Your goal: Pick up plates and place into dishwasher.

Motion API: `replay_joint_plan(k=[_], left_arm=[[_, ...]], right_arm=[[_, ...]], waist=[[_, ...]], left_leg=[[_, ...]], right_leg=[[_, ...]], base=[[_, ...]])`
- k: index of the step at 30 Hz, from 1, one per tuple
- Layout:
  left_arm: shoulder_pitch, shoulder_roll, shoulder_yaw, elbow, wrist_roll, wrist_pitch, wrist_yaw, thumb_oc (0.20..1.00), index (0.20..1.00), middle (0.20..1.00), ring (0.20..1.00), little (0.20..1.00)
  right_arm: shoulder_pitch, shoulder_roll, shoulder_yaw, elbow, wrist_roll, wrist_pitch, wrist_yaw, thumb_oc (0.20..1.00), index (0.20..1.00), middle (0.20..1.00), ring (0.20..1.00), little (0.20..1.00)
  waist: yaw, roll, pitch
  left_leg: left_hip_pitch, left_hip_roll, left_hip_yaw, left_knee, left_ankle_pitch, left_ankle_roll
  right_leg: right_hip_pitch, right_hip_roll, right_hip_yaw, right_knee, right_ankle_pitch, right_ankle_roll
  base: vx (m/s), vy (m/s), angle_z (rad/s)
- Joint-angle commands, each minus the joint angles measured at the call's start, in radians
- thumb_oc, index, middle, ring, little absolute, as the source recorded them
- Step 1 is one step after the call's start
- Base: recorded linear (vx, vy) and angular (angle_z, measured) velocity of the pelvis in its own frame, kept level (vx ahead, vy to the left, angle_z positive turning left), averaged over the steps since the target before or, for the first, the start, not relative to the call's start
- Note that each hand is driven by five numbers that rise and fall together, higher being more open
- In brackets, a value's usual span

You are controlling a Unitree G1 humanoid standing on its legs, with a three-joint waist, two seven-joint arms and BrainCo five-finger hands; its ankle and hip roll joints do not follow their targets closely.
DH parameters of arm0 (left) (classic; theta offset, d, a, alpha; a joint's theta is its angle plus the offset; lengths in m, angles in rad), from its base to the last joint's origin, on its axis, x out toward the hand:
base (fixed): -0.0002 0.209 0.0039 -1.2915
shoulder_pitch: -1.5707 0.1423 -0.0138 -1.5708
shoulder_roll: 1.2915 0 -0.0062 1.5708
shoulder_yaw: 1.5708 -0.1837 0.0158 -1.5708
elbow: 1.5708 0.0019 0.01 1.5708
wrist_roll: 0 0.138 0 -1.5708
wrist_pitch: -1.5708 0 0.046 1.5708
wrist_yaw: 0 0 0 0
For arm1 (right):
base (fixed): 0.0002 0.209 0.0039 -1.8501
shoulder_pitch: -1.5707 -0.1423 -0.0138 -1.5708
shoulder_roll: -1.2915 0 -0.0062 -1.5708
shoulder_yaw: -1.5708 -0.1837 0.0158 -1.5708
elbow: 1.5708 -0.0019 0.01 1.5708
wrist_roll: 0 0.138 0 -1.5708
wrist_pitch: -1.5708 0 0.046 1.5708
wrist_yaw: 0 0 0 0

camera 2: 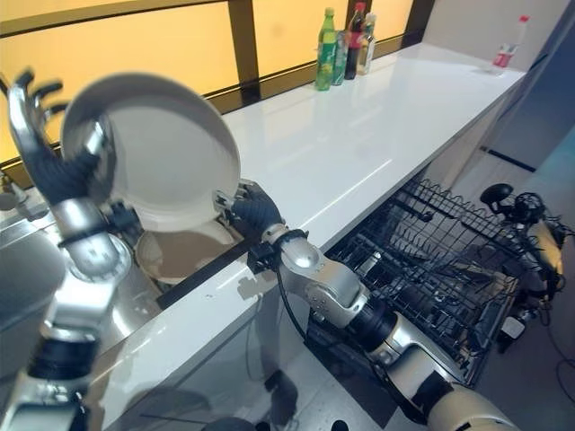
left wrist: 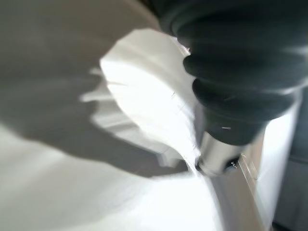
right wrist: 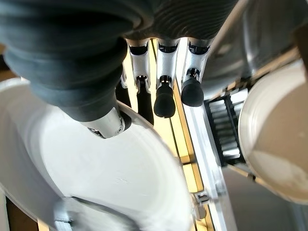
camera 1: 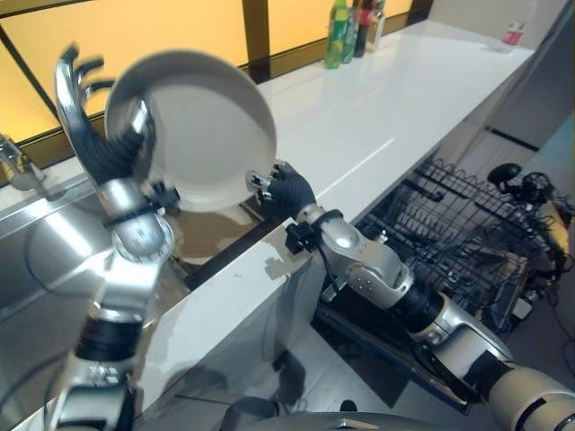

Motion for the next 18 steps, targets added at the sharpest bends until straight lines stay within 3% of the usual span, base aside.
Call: replay_joint_plan(k=[1, 10, 18], left_arm=[[-0.03, 0.021, -0.046, 0.055, 0.074, -0.129, 0.022, 1.0, 1.0, 1.0, 1.0, 1.0], [-0.054, 0.041, -0.039, 0.055, 0.046, -0.133, -0.008, 1.0, 1.0, 1.0, 1.0, 1.0], [-0.039, 0.052, 0.011, 0.044, 0.058, -0.112, 0.01, 1.0, 1.0, 1.0, 1.0, 1.0]], right_arm=[[-0.101, 0.093, -0.049, -0.151, 0.062, -0.091, 0.025, 0.2, 0.2, 0.2, 0.2, 0.2], [-0.179, 0.125, -0.03, -0.079, 0.048, -0.128, -0.079, 0.2, 0.2, 0.2, 0.2, 0.2], [-0.154, 0.085, -0.074, -0.101, 0.01, -0.125, -0.114, 0.2, 0.2, 0.2, 0.2, 0.2]], waist=[[0.023, 0.0, -0.053], [0.047, -0.01, -0.065], [0.041, -0.013, -0.075]], left_leg=[[-0.051, 0.018, -0.052, -0.082, 0.059, -0.035], [-0.055, 0.016, -0.069, -0.088, 0.07, -0.036], [-0.06, 0.019, -0.057, -0.088, 0.073, -0.037]], right_leg=[[0.022, -0.036, -0.042, 0.066, -0.085, 0.054], [0.033, -0.035, -0.069, 0.057, -0.081, 0.047], [0.029, -0.034, -0.07, 0.057, -0.083, 0.048]], base=[[0.01, -0.052, 0.15], [0.0, -0.024, 0.11], [0.0, 0.0, 0.0]])
